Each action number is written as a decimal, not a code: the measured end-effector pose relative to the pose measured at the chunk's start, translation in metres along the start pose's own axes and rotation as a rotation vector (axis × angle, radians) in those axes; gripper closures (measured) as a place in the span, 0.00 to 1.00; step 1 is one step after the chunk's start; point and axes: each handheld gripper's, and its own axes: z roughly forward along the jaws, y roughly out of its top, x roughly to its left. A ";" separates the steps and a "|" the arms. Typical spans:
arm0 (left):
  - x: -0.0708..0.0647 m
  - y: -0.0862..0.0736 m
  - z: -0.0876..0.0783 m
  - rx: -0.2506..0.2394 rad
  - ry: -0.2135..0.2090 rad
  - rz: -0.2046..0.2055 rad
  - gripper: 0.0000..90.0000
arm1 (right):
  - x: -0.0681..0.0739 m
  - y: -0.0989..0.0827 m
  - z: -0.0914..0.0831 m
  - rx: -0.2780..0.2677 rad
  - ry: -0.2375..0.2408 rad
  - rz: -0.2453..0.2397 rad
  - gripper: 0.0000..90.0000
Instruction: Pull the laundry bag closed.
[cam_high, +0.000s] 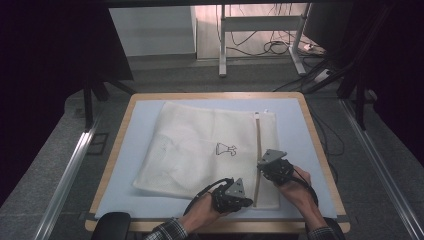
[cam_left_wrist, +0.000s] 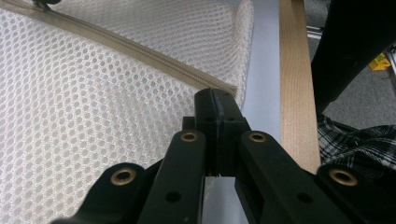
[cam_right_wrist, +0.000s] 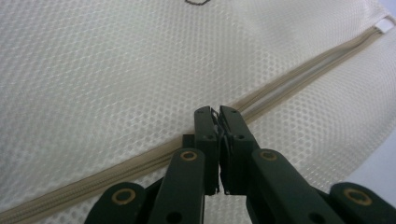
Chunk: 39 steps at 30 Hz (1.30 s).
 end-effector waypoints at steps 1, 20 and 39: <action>0.000 0.000 0.000 0.000 0.001 0.000 1.00 | 0.000 0.000 0.000 0.000 0.000 0.000 0.96; -0.001 0.000 0.000 -0.002 0.005 0.008 1.00 | -0.015 0.007 0.010 0.006 -0.025 -0.014 0.96; -0.001 0.000 0.000 -0.003 0.004 0.010 1.00 | -0.034 0.012 0.022 0.009 -0.025 -0.006 0.96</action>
